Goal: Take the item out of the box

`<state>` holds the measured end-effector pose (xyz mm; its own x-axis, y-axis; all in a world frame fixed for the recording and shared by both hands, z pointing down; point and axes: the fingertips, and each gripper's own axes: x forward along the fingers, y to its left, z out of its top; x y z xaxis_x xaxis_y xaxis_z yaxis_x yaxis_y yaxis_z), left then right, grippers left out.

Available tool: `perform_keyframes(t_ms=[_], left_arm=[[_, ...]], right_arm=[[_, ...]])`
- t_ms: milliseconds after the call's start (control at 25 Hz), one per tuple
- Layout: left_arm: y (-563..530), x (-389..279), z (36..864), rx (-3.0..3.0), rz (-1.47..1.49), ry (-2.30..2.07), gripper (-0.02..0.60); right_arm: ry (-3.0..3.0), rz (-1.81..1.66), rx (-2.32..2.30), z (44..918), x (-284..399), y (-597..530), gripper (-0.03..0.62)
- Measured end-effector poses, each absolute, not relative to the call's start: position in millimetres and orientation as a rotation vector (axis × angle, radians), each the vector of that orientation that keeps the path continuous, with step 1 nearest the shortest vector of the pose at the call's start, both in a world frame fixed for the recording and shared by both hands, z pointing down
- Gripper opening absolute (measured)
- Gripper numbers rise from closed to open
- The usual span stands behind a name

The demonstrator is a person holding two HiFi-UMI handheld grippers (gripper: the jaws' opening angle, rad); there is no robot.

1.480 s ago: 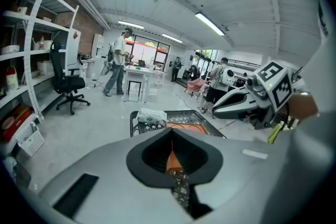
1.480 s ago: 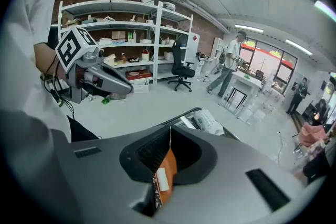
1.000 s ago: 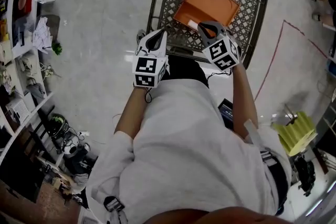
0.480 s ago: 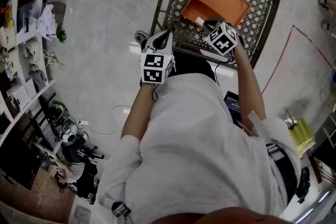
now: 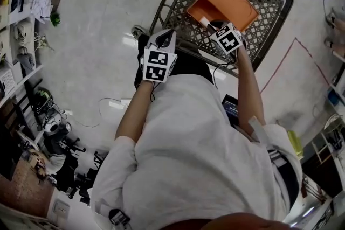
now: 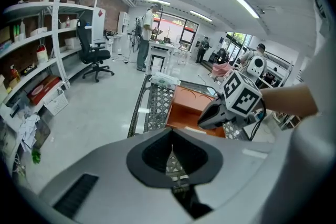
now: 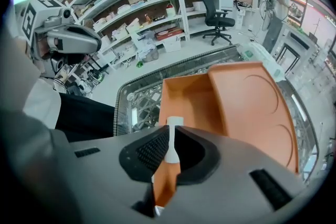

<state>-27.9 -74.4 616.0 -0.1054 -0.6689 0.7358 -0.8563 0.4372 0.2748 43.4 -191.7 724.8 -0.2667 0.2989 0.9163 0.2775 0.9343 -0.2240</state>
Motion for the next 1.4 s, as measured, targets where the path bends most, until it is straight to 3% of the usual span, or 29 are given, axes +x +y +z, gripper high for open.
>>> perform_keyframes(t_ms=[160, 240, 360, 800, 1400], left_arm=[[-65, -34, 621, 1.278, 0.288, -1.827, 0.011], [-62, -33, 619, 1.273, 0.286, -1.828, 0.011], [-57, -32, 619, 1.265, 0.29, -1.824, 0.011], [-49, -39, 622, 1.239, 0.268, -1.839, 0.011], [-47, -40, 628, 1.229, 0.271, -1.816, 0.011]], right_arm=[[-1.841, 0.055, -0.422, 737, 41, -192, 0.012], [-1.82, 0.056, -0.437, 740, 42, -191, 0.097], [-1.801, 0.061, -0.445, 743, 38, -194, 0.121], [-1.708, 0.061, -0.45, 767, 44, -197, 0.08], [-1.742, 0.255, -0.422, 772, 40, -197, 0.115]])
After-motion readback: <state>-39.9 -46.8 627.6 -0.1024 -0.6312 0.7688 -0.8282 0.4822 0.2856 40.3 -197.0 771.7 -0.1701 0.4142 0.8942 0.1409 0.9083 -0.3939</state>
